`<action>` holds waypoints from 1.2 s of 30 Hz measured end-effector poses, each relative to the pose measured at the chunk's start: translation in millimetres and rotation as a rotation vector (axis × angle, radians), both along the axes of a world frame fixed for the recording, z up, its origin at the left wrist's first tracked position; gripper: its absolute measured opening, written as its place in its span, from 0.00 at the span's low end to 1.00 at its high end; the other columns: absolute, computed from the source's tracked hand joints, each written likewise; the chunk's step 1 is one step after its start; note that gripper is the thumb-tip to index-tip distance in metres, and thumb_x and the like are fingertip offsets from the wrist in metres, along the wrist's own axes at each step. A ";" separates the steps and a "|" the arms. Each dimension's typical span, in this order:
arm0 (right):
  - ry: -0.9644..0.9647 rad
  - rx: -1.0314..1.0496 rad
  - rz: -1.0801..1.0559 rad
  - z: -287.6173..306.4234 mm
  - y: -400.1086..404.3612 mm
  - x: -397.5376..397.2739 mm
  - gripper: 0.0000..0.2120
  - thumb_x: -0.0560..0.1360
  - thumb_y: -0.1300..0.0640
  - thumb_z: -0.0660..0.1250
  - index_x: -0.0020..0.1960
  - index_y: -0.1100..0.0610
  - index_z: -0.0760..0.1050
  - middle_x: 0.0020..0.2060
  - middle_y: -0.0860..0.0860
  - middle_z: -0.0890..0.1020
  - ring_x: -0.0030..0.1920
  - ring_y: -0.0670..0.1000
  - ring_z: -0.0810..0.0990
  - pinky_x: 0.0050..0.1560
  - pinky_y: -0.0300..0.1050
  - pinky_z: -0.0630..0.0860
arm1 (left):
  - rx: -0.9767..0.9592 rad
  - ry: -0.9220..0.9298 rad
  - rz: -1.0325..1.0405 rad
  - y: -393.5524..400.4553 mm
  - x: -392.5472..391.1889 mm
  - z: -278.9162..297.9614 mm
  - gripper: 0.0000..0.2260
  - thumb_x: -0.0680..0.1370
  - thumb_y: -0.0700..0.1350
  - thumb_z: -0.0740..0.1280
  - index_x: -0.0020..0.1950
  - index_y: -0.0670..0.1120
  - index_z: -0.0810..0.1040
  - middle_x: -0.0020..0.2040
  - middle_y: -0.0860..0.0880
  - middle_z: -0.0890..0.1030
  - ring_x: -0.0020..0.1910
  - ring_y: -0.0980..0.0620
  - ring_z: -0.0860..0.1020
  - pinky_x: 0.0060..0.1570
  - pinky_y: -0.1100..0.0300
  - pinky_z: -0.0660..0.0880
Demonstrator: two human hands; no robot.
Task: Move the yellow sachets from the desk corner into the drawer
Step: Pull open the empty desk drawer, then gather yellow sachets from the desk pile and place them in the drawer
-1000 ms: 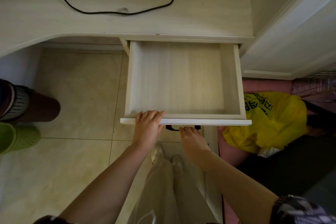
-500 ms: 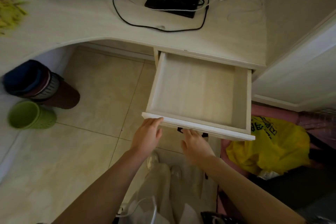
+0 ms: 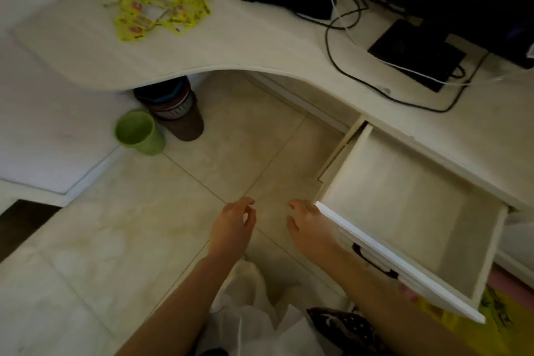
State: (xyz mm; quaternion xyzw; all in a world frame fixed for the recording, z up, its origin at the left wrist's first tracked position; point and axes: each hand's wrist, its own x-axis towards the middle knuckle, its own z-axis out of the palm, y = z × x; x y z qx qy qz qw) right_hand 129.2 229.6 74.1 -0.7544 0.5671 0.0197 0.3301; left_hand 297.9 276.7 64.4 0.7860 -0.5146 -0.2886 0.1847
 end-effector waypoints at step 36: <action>-0.152 -0.106 0.259 40.4 -402.4 350.9 0.18 0.80 0.53 0.57 0.68 0.56 0.67 0.62 0.53 0.75 0.62 0.54 0.72 0.60 0.50 0.72 | -0.040 -0.053 0.390 -314.0 331.1 21.8 0.10 0.79 0.47 0.63 0.59 0.50 0.77 0.46 0.54 0.78 0.49 0.52 0.77 0.47 0.57 0.75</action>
